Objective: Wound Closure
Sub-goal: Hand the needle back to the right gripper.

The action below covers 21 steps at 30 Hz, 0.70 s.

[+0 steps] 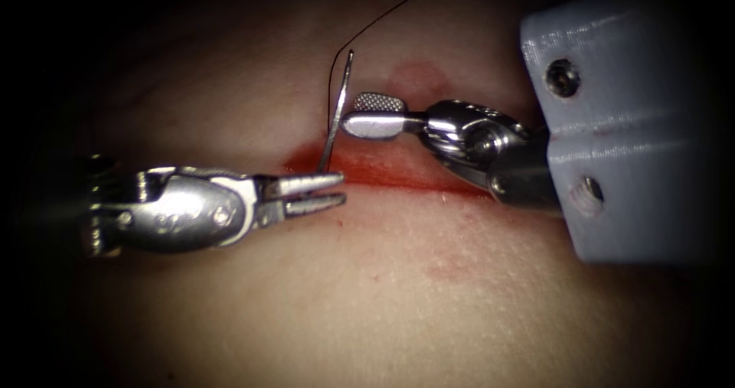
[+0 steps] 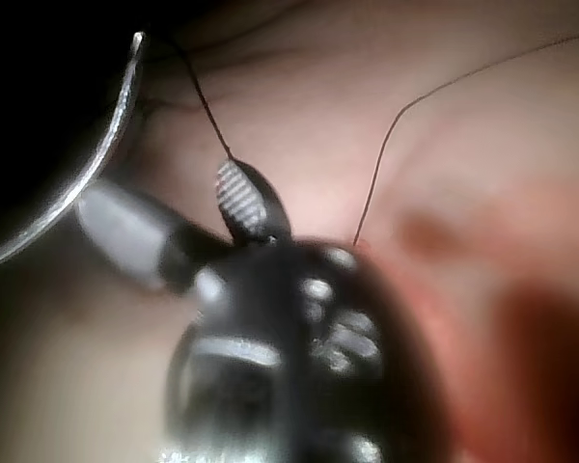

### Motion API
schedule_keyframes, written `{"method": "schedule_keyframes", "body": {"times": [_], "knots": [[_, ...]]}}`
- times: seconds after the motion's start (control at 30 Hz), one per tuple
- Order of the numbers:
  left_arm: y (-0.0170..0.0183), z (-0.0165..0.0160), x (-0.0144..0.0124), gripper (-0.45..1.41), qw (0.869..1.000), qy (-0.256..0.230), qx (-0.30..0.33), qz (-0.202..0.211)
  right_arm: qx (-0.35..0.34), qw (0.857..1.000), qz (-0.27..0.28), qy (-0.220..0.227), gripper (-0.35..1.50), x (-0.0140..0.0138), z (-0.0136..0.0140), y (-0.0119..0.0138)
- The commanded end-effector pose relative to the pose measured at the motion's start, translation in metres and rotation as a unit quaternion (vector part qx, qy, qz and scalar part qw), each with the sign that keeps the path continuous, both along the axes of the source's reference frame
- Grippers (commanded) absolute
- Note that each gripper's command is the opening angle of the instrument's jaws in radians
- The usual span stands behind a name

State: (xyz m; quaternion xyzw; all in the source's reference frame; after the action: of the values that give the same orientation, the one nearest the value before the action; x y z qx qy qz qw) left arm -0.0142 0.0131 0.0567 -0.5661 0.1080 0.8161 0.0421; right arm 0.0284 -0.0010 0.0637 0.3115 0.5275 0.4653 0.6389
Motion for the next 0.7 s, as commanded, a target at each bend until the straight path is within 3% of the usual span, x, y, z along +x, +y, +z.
{"method": "schedule_keyframes", "body": {"times": [0.03,0.47,0.7], "knots": [[-0.0001,0.0006,-0.0006,-0.35,1.000,-0.001,0.000,0.002,0.003,1.000,0.001,0.007,1.25,0.0005,0.0005,-0.0003],[0.0000,0.0006,-0.0004,-0.35,1.000,-0.001,-0.006,0.006,0.013,1.000,-0.006,0.024,1.25,-0.0008,0.0000,-0.0005],[0.0000,0.0006,-0.0004,-0.35,1.000,-0.001,-0.008,0.008,0.034,0.998,-0.006,0.059,1.25,-0.0013,-0.0003,-0.0007]]}}
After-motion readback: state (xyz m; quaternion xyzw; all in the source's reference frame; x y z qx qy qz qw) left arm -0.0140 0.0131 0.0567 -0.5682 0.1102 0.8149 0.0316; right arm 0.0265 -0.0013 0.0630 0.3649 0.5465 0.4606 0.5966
